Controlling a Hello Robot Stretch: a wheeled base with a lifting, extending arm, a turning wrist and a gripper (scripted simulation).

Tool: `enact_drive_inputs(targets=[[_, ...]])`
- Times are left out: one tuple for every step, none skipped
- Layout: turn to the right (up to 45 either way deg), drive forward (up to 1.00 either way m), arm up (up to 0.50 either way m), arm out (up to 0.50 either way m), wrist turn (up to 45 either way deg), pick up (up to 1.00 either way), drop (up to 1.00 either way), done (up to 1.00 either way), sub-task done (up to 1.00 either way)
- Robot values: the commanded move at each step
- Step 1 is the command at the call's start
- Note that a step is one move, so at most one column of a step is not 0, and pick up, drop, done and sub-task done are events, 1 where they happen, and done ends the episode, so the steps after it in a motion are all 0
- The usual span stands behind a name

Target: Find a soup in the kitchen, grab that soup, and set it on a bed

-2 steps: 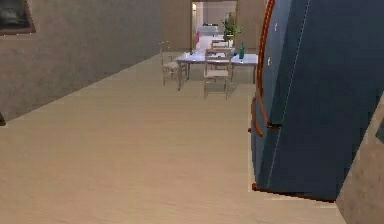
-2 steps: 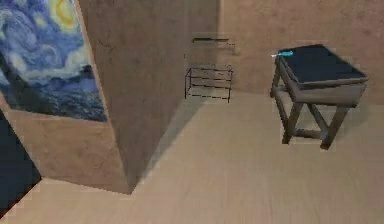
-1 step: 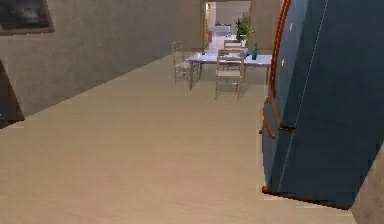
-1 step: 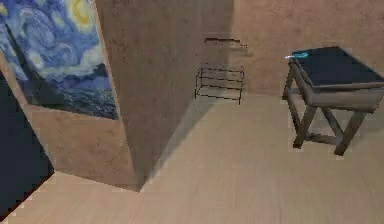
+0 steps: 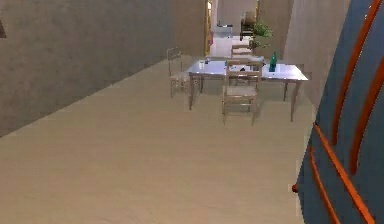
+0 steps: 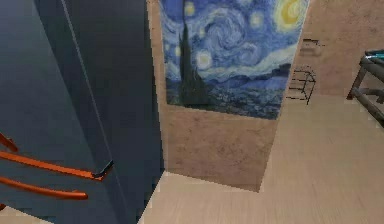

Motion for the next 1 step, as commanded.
enact_drive_inputs(targets=[[0.0, 0.30, 0.00, 0.00, 0.0, 0.00, 0.00, 0.00, 0.00]])
